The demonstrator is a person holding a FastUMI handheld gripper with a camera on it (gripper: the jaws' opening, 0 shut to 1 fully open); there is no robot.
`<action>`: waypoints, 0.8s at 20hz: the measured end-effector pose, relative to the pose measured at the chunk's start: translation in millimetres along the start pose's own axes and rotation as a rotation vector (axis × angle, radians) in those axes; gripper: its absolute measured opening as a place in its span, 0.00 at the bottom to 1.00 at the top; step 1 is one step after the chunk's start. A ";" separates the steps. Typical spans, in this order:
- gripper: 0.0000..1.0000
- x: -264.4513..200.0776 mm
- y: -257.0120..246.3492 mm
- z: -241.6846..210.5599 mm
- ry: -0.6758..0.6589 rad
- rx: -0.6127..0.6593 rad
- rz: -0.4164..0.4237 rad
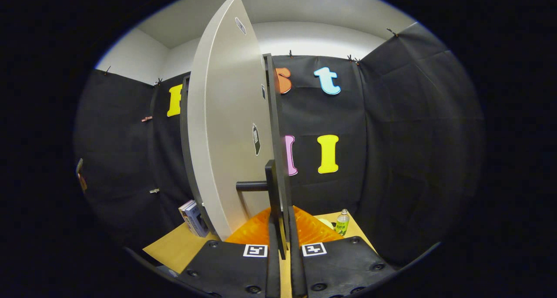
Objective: Open the shoe cabinet door, grab the shoes and put them into the shoe cabinet, then close the shoe cabinet door.
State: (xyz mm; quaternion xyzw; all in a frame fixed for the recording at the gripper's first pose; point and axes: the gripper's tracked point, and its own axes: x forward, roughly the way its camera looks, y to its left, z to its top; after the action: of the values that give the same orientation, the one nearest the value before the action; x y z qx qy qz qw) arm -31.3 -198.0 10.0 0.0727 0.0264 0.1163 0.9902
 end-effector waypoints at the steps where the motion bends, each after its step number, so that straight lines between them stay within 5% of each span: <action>1: 0.14 -0.5 1.5 0.0 -0.002 -0.011 0.012; 6: 0.14 -5.5 -9.2 0.1 -0.009 -0.015 -0.022; 16: 0.76 -68.3 -22.2 12.3 -0.085 0.014 -0.164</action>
State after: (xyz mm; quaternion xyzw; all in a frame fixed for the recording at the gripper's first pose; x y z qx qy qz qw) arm -91.8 -237.0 21.3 0.0819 -0.0089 0.0315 0.9961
